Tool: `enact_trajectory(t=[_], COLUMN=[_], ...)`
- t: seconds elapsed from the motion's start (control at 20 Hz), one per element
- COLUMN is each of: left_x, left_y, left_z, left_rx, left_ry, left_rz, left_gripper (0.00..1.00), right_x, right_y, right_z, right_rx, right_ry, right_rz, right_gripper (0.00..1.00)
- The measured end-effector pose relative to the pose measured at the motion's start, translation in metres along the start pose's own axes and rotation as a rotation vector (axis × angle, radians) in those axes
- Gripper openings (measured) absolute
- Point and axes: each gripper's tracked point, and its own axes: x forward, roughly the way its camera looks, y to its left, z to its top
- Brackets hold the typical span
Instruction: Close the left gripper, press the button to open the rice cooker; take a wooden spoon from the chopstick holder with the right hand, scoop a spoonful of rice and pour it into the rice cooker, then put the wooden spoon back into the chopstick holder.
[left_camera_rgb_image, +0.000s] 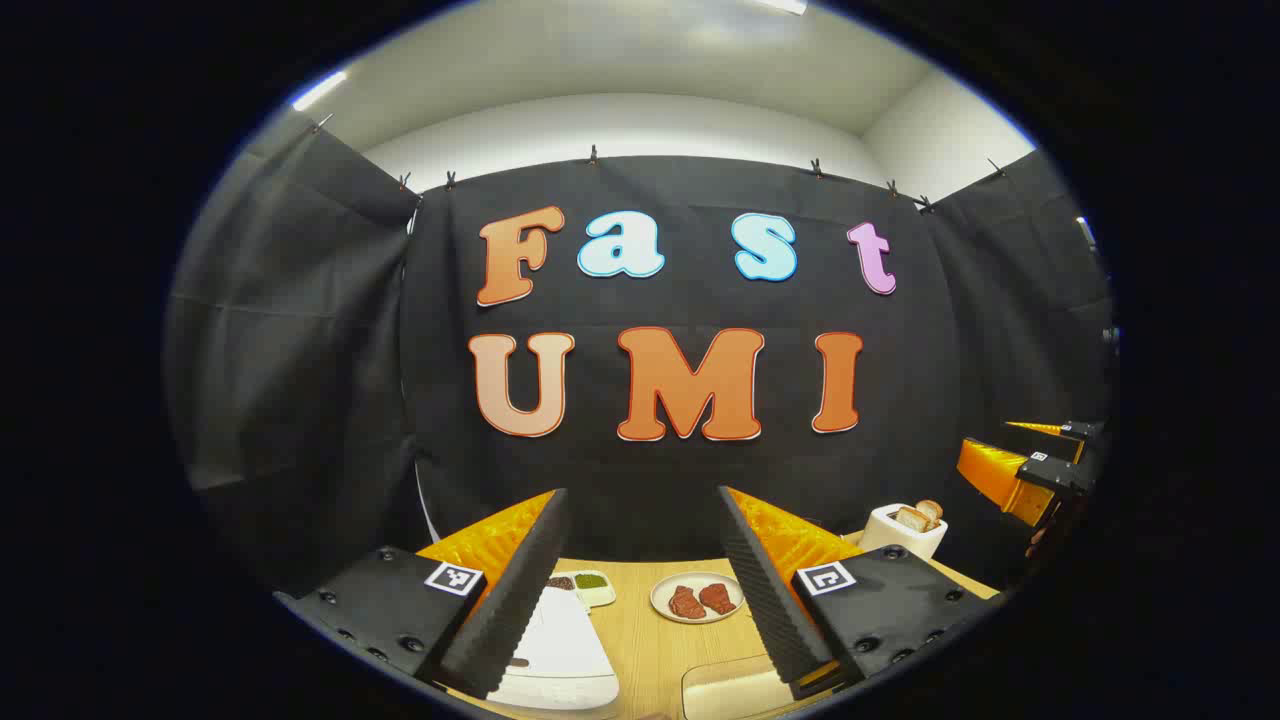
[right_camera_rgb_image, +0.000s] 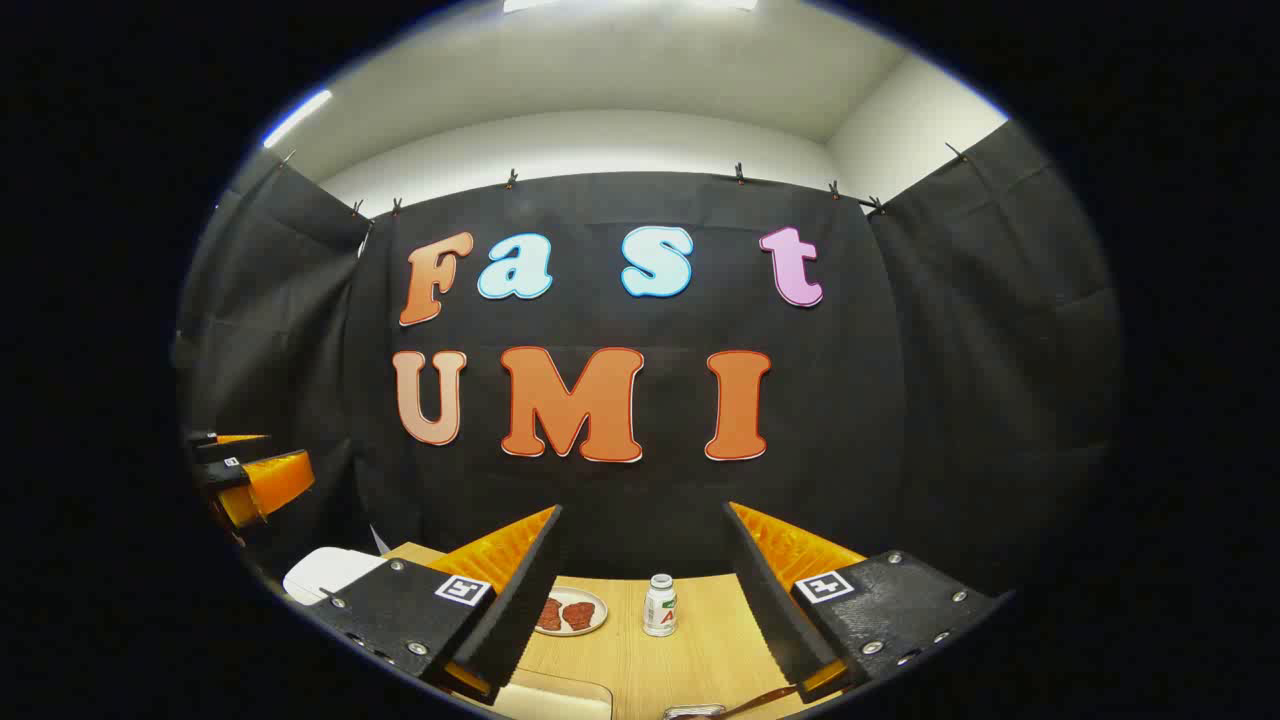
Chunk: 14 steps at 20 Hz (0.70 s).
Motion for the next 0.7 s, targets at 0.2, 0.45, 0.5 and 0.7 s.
enact_trajectory(t=[0.2, 0.45, 0.5, 0.7], left_x=[0.002, -0.001, -0.002, -0.005], left_y=[0.003, -0.002, -0.003, -0.006], left_z=[-0.007, -0.006, -0.005, -0.004], left_rx=[0.017, 0.055, 0.067, 0.095], left_ry=[0.01, -0.003, -0.007, -0.02], left_rz=[0.013, 0.011, 0.01, 0.011], left_gripper=[0.98, 0.99, 0.98, 1.0], right_x=[0.003, 0.001, 0.002, 0.002], right_y=[-0.001, 0.004, 0.006, 0.007], right_z=[0.004, 0.006, 0.007, 0.008], right_rx=[-0.004, -0.015, -0.017, -0.016], right_ry=[-0.013, -0.009, -0.01, -0.016], right_rz=[-0.005, 0.005, 0.008, 0.012], right_gripper=[0.95, 0.95, 0.95, 0.95])
